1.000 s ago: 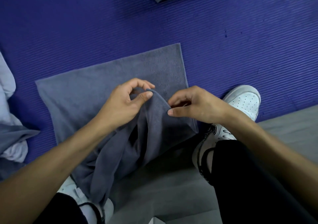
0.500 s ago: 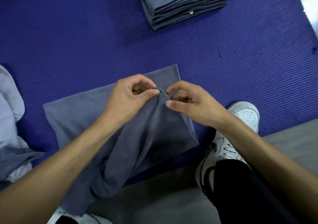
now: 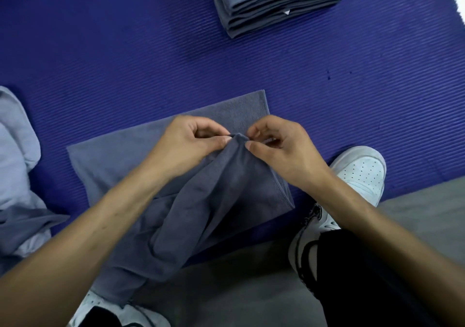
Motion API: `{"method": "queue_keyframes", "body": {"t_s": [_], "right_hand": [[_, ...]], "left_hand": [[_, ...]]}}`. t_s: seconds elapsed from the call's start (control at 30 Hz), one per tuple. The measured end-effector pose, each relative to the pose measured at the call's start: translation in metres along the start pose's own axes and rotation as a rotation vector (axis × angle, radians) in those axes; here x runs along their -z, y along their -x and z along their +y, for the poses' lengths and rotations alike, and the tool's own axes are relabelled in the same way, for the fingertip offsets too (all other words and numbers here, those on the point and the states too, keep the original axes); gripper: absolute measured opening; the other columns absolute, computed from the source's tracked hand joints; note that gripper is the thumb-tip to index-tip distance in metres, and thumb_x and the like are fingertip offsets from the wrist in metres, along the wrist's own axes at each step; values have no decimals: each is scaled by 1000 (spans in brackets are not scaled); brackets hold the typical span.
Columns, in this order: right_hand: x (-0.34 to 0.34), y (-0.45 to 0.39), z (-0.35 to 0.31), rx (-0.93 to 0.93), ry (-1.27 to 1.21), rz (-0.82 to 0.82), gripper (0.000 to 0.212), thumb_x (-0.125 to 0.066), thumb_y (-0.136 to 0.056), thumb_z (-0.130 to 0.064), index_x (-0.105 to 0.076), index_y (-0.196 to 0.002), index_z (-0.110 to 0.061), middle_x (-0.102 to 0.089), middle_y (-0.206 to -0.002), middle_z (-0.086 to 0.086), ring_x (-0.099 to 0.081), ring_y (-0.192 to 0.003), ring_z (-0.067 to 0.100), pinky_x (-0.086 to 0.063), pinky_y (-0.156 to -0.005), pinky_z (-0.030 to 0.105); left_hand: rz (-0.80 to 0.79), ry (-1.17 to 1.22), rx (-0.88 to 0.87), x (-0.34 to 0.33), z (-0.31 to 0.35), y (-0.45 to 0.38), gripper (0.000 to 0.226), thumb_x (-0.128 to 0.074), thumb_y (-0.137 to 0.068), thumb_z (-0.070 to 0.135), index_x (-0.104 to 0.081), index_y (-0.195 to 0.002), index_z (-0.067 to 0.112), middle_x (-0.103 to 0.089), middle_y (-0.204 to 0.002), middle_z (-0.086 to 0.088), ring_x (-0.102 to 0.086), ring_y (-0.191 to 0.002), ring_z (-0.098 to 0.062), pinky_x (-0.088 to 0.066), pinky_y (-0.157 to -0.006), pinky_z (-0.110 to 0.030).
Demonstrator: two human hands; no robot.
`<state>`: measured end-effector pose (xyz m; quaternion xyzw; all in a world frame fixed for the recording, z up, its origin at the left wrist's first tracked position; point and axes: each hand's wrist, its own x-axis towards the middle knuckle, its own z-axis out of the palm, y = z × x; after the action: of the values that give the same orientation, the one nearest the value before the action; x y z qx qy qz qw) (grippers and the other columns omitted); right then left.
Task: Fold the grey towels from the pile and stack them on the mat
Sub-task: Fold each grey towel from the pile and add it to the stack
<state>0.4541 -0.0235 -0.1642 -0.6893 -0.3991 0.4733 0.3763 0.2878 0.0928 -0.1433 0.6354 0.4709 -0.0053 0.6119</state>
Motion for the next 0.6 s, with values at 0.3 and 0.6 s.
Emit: {"method": "queue_keyframes", "body": {"t_s": [0.3, 0.6], "right_hand": [[-5, -1, -15, 60, 53, 4, 2, -72, -88, -21, -73, -86, -20, -68, -75, -11, -64, -72, 4, -46, -65, 13], [-15, -6, -17, -2, -4, 52, 5, -71, -89, -21, -74, -86, -21, -64, -66, -15, -57, -61, 0, -44, -58, 13]], "left_hand": [[134, 242, 178, 2, 5, 6, 6, -71, -88, 13, -75, -84, 14, -72, -75, 2, -65, -66, -5, -52, -58, -19], [64, 438, 231, 4, 6, 11, 9, -68, -86, 11, -73, -81, 16, -69, -74, 1, -63, -67, -9, -54, -63, -22]]}}
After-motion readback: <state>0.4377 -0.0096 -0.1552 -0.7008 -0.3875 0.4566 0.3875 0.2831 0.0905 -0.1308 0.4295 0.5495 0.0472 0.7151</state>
